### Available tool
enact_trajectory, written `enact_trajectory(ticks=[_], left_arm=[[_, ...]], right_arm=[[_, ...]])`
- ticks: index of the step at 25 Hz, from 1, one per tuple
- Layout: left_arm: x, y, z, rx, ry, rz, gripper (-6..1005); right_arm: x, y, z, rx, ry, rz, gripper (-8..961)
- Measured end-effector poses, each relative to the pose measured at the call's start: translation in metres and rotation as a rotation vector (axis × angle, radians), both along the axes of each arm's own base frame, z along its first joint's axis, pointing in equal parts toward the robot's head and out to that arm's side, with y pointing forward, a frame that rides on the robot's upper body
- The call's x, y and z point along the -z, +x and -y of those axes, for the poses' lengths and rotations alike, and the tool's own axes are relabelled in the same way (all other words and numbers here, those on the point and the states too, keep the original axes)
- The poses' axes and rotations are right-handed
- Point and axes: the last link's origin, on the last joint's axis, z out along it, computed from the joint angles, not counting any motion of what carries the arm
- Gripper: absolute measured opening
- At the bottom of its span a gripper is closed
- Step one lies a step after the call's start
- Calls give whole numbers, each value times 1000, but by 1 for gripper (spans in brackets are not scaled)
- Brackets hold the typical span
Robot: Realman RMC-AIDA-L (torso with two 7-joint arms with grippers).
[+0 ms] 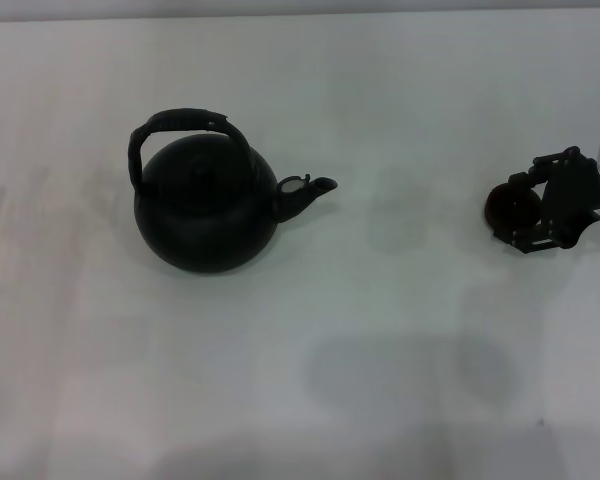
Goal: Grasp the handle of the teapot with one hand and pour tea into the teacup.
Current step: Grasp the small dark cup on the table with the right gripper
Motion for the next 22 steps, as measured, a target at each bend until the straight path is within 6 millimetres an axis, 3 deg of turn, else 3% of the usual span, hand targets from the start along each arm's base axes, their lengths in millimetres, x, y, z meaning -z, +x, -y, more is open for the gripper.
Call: enact_trajectory(ticks=[12, 22], left_arm=[[2, 0, 3, 5, -9, -2, 762], [0, 1, 8, 17, 2, -4, 762]], right_arm=[[2, -2, 3, 12, -12, -31, 730], [-4, -26, 6, -29, -28, -137, 732]])
